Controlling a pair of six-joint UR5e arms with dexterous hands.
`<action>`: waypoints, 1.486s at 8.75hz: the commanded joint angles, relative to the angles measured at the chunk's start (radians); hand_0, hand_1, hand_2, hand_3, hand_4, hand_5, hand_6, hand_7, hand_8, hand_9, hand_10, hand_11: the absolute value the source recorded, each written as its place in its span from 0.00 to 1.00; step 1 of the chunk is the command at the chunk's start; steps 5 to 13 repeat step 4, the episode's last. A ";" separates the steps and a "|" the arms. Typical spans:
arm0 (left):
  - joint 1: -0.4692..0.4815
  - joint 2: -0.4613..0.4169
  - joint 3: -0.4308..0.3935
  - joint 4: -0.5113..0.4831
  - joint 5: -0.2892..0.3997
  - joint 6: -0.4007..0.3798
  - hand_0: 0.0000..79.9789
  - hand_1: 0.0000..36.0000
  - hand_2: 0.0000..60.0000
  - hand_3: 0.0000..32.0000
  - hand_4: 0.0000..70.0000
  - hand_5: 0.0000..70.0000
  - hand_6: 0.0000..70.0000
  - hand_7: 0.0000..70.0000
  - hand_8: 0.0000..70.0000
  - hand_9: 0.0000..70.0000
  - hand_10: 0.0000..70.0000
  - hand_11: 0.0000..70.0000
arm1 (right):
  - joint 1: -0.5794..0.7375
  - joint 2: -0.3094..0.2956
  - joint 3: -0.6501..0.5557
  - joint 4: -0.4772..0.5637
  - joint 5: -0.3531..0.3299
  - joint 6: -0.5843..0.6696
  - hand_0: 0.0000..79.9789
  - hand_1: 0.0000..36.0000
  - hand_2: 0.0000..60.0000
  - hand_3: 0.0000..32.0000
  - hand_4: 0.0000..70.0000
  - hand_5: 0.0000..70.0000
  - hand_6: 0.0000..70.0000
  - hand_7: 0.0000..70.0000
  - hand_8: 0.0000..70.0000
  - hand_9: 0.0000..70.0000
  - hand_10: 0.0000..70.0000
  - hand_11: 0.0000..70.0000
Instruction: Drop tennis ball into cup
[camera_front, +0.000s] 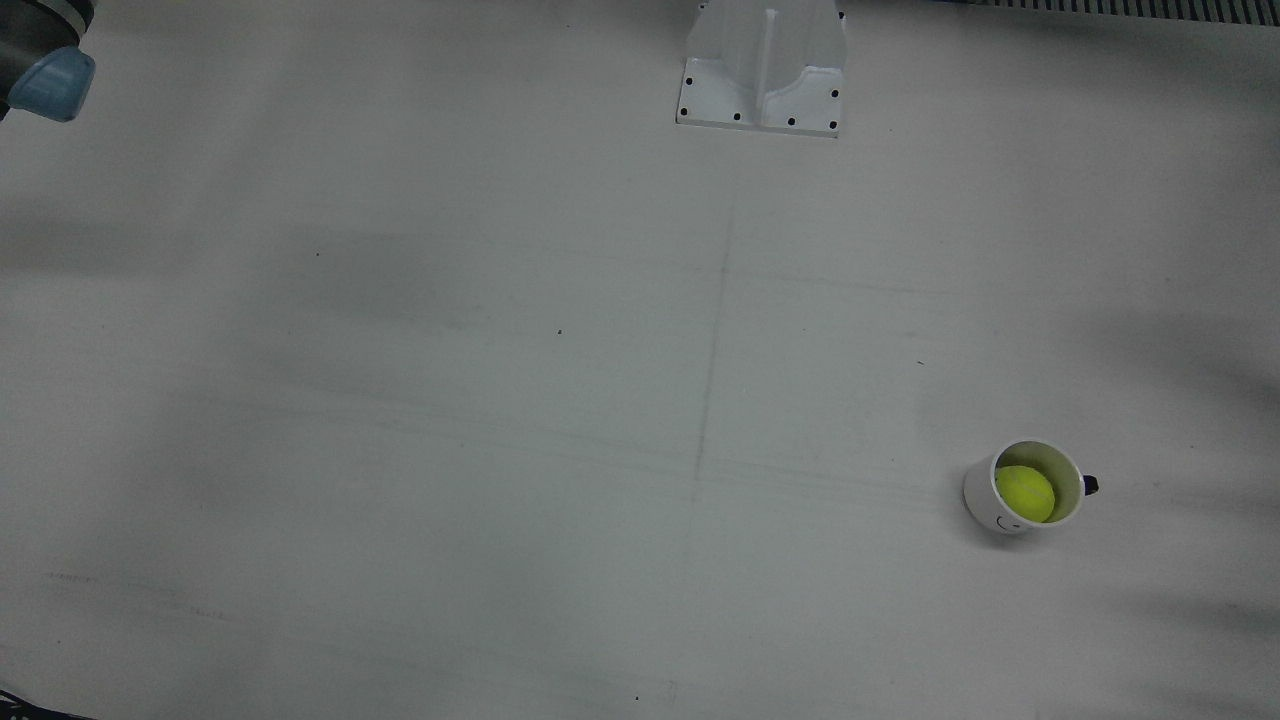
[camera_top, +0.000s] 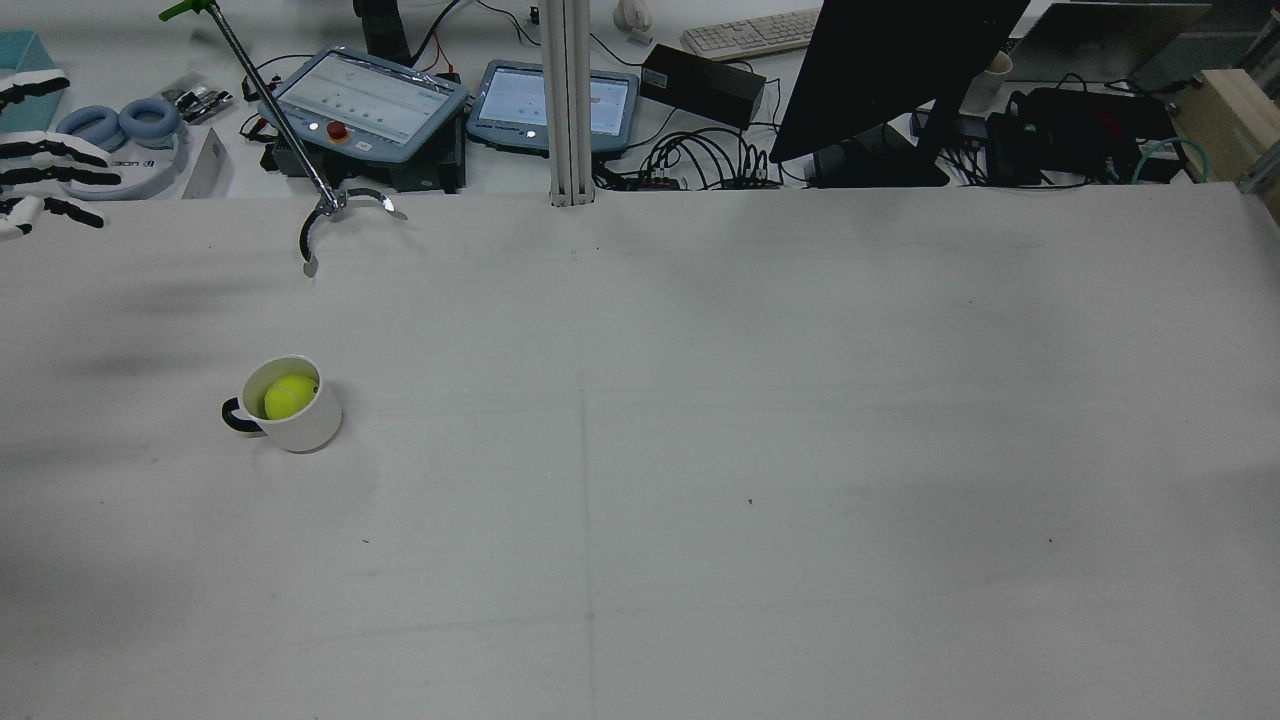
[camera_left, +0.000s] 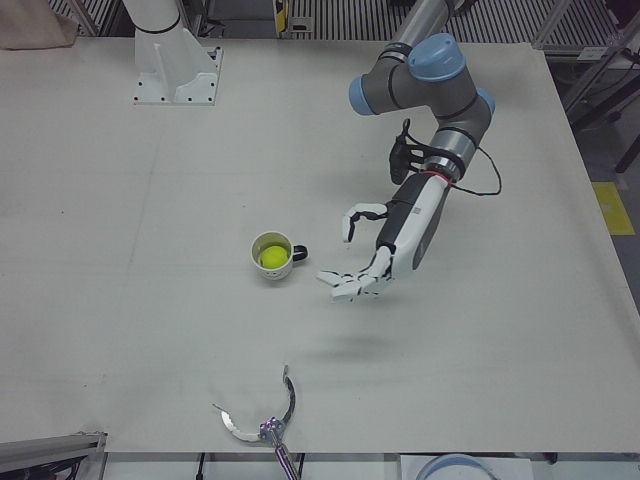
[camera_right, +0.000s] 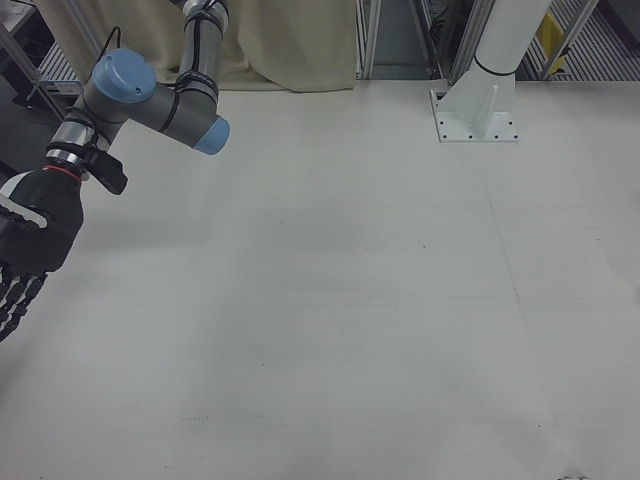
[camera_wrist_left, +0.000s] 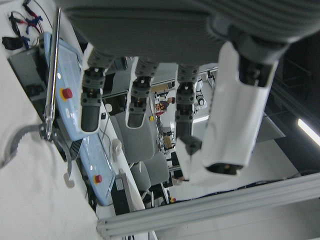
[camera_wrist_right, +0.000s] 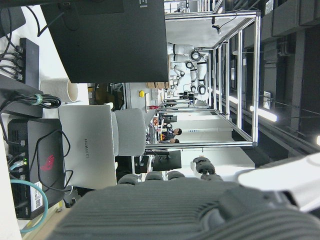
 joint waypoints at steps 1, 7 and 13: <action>-0.204 -0.029 0.038 0.005 0.030 -0.027 1.00 1.00 1.00 1.00 0.02 0.40 0.76 0.39 0.48 0.26 0.34 0.55 | 0.000 0.000 0.000 0.000 0.000 0.000 0.00 0.00 0.00 0.00 0.00 0.00 0.00 0.00 0.00 0.00 0.00 0.00; -0.226 -0.038 0.071 0.008 0.038 -0.028 1.00 1.00 0.96 1.00 0.06 0.41 0.76 0.41 0.49 0.29 0.34 0.55 | 0.000 0.000 0.000 0.000 0.000 0.000 0.00 0.00 0.00 0.00 0.00 0.00 0.00 0.00 0.00 0.00 0.00 0.00; -0.226 -0.038 0.071 0.008 0.038 -0.028 1.00 1.00 0.96 1.00 0.06 0.41 0.76 0.41 0.49 0.29 0.34 0.55 | 0.000 0.000 0.000 0.000 0.000 0.000 0.00 0.00 0.00 0.00 0.00 0.00 0.00 0.00 0.00 0.00 0.00 0.00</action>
